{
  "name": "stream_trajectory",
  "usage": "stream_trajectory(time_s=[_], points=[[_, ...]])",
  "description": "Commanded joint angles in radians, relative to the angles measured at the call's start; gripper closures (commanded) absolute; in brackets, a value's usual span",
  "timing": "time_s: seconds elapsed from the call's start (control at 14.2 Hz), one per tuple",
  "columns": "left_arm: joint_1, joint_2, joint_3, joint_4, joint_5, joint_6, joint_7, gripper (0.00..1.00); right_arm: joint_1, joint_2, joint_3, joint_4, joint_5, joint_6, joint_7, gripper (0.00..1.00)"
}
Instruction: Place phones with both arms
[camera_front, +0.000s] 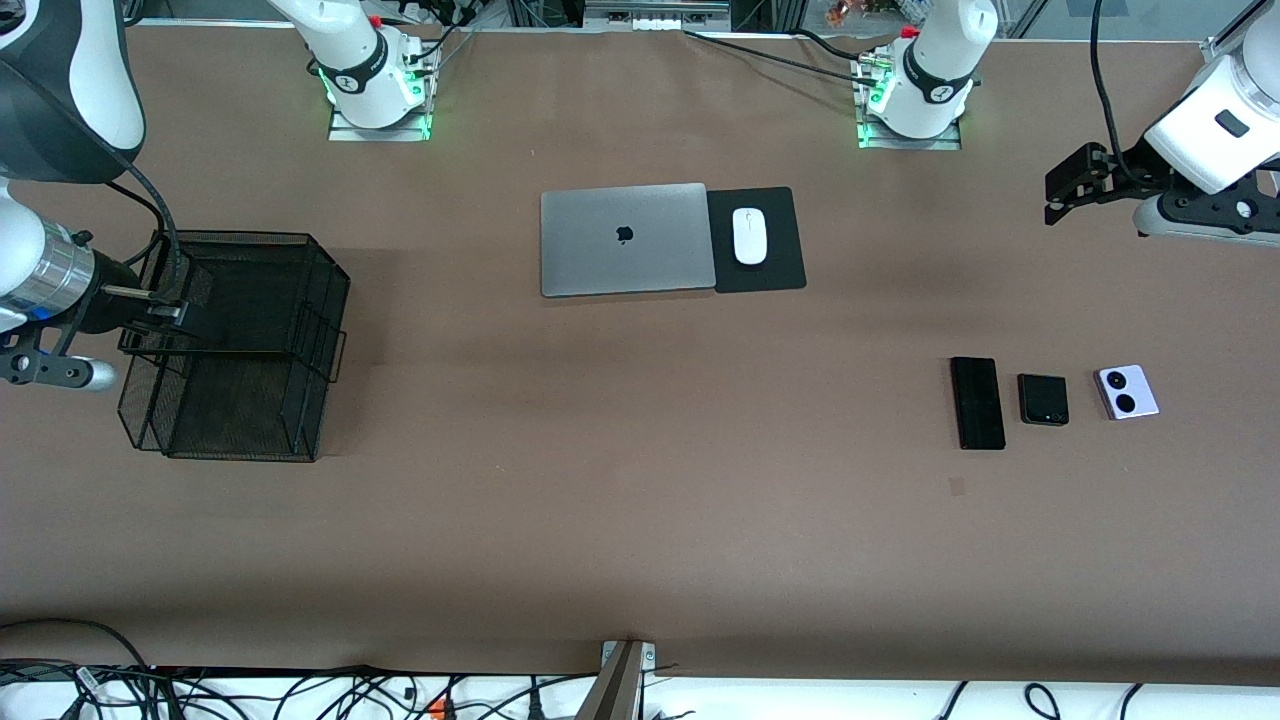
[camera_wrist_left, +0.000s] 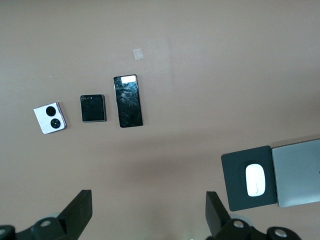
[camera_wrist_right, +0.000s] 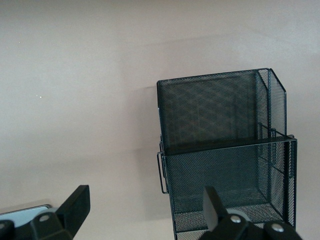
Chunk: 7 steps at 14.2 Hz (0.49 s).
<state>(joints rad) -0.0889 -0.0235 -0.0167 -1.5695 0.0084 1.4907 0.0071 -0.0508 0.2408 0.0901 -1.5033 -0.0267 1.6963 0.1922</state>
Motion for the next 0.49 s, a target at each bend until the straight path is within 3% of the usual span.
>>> stream_trajectory(time_s=[0.0,0.42], points=[[0.0,0.002,0.007,-0.004,-0.005,0.006,0.005,0.0,-0.003,-0.006,-0.001,0.0,0.021,-0.012,0.007,0.0],[0.0,0.002,0.011,-0.003,-0.005,0.006,0.005,0.0,-0.006,-0.005,-0.003,0.006,0.017,-0.01,-0.007,0.0]])
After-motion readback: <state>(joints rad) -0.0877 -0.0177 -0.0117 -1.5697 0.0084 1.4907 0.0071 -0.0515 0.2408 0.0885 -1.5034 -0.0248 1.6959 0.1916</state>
